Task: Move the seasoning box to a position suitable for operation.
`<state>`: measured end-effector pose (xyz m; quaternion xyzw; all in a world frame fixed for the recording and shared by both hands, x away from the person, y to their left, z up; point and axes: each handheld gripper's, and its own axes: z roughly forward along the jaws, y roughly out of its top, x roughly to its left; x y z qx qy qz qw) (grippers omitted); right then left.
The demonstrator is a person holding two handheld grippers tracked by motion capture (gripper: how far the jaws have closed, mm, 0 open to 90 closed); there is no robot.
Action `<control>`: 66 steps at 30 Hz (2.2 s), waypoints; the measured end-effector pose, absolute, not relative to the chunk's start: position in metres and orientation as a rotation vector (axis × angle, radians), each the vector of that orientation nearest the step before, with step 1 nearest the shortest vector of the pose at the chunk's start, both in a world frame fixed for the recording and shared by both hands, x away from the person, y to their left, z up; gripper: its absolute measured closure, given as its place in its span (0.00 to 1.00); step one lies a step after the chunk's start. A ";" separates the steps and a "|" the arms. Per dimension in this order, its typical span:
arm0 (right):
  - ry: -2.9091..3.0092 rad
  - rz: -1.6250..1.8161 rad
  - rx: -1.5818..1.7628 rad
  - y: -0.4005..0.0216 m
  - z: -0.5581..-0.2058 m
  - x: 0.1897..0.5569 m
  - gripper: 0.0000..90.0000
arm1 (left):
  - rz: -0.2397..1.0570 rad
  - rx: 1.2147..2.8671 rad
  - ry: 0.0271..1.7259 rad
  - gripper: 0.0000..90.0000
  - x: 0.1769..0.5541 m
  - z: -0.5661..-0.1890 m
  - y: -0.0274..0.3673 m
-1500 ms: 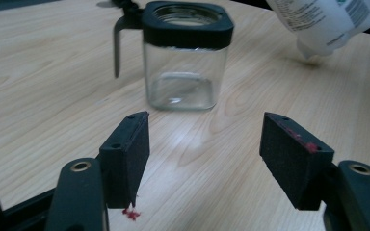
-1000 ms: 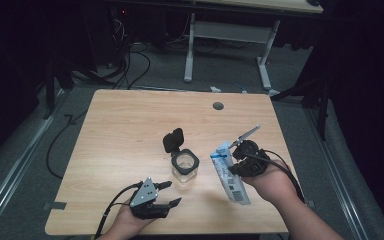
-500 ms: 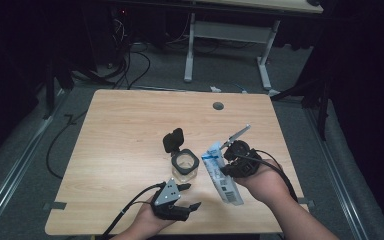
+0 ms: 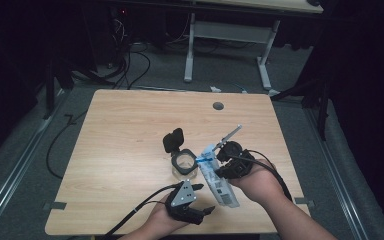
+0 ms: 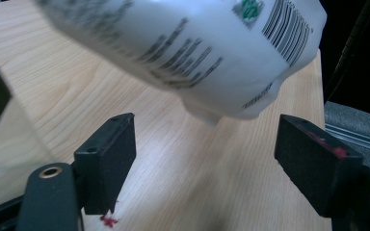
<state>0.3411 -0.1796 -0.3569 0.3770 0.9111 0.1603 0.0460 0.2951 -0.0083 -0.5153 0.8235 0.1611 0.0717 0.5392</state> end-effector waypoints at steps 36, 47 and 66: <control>2.811 0.530 1.095 -0.162 -0.353 0.345 0.99 | 0.191 1.981 0.412 0.39 0.299 -0.520 -0.025; 2.809 0.518 1.099 -0.159 -0.353 0.351 0.99 | 0.248 1.974 0.407 0.48 0.291 -0.514 -0.017; 2.811 0.446 1.098 -0.141 -0.360 0.364 0.99 | 0.293 2.014 0.410 0.50 0.290 -0.517 -0.012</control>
